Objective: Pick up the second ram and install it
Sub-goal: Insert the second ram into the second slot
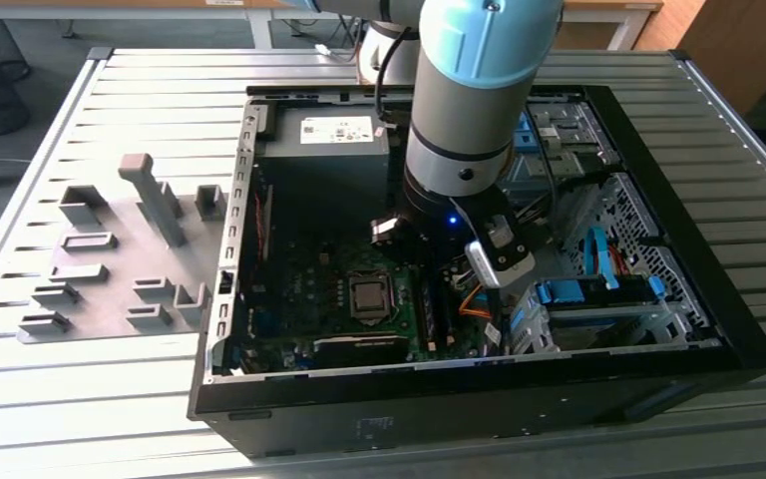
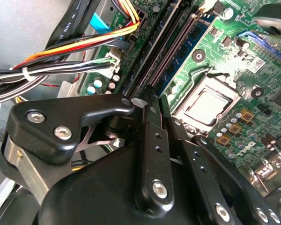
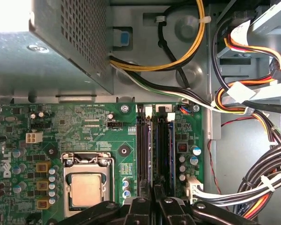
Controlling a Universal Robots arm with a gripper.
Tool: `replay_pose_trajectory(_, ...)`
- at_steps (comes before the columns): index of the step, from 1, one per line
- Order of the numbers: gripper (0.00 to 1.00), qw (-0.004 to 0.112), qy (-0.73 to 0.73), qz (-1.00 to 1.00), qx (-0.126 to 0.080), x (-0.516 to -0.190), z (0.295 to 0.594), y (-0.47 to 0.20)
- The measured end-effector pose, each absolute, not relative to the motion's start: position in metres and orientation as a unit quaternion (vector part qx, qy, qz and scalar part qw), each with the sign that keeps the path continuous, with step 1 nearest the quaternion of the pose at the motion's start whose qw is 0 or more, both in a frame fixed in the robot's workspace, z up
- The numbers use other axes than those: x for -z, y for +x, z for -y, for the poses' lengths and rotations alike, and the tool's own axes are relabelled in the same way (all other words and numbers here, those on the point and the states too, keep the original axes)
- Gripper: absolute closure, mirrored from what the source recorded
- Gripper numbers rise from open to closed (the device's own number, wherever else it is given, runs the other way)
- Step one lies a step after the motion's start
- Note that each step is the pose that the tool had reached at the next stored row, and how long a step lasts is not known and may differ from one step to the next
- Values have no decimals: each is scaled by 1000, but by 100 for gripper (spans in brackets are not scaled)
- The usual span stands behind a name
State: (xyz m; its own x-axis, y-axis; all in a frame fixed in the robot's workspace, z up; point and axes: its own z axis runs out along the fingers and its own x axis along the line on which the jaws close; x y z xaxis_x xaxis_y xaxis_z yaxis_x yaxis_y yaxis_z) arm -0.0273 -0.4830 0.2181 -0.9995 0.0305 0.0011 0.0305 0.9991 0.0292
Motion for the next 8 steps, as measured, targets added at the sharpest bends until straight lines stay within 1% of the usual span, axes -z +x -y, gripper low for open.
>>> replay_pose_trajectory(8, 86, 0, -12, 1000, 15, -217, 483, -27)
